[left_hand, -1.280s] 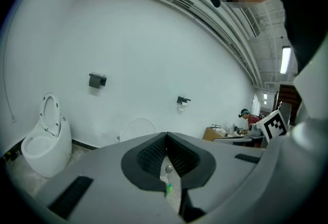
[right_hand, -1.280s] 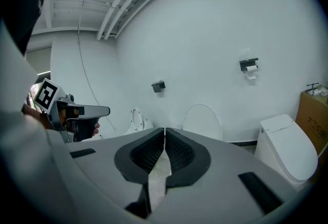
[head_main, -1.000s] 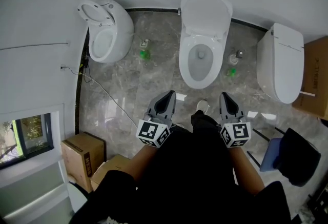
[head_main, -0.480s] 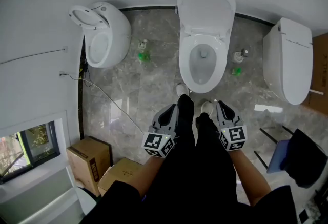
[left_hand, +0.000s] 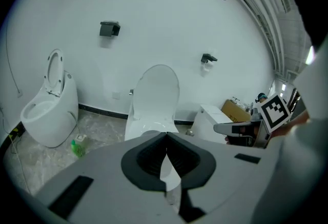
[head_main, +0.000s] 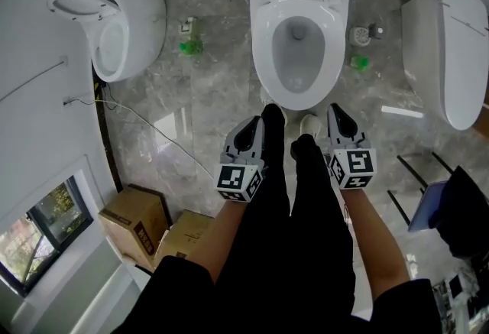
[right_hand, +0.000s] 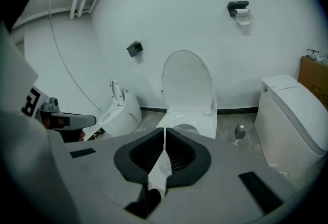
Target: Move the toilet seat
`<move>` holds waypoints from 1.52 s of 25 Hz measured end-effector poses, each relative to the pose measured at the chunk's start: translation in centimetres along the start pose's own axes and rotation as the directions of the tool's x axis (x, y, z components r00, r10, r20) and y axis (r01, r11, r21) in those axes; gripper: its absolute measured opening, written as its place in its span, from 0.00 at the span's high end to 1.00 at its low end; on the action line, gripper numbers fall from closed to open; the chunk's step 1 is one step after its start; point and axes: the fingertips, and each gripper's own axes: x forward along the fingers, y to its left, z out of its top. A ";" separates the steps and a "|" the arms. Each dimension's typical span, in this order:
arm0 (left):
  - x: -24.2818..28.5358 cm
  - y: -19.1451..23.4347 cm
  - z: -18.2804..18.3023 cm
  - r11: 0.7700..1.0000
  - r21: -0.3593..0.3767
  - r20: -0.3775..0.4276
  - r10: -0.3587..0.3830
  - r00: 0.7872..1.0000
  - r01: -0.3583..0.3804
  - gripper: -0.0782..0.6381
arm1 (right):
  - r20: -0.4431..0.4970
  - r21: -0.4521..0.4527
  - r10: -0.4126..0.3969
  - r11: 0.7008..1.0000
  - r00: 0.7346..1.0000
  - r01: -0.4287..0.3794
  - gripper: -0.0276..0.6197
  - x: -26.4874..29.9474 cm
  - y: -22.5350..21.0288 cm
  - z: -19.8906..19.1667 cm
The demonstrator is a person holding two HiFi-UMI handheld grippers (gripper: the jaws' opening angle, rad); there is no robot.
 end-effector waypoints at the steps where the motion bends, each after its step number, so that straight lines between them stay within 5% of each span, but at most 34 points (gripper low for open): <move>1: 1.2 0.7 -1.0 1.000 -0.003 -0.006 0.000 1.000 0.000 0.88 | -0.008 -0.003 -0.006 1.000 1.000 0.006 0.91 1.0 -0.5 -1.0; 10: 9.5 5.6 -8.9 0.999 -0.002 -0.089 -0.040 0.995 0.040 0.88 | -0.125 0.063 -0.040 0.997 0.991 0.048 0.91 7.4 -3.9 -11.2; 17: 13.3 9.9 -12.0 0.997 0.000 -0.099 0.071 0.993 -0.071 0.88 | -0.187 0.035 -0.096 0.994 0.978 0.105 0.91 10.4 -5.4 -14.6; 23: 15.8 10.7 -15.1 0.996 -0.073 -0.157 0.039 0.987 -0.051 0.87 | -0.216 0.099 -0.160 0.978 0.963 0.185 0.91 12.3 -8.6 -16.9; 25: 16.7 10.8 -16.5 0.995 -0.092 -0.186 0.011 0.982 -0.029 0.80 | -0.232 0.125 -0.172 0.971 0.957 0.205 0.89 12.9 -9.6 -17.8; 27: 17.5 11.3 -17.7 0.988 -0.153 -0.210 -0.007 0.978 -0.026 0.71 | -0.261 0.174 -0.141 0.966 0.955 0.190 0.74 13.9 -9.8 -18.9; 29: 17.9 11.6 -19.0 0.978 -0.207 -0.243 -0.018 0.970 -0.034 0.61 | -0.302 0.241 -0.095 0.955 0.949 0.173 0.63 14.4 -9.4 -20.5; 38: 20.7 10.7 -24.3 0.949 -0.312 -0.418 -0.174 0.891 0.039 0.47 | -0.380 0.402 -0.072 0.885 0.922 0.235 0.54 16.8 -10.3 -24.4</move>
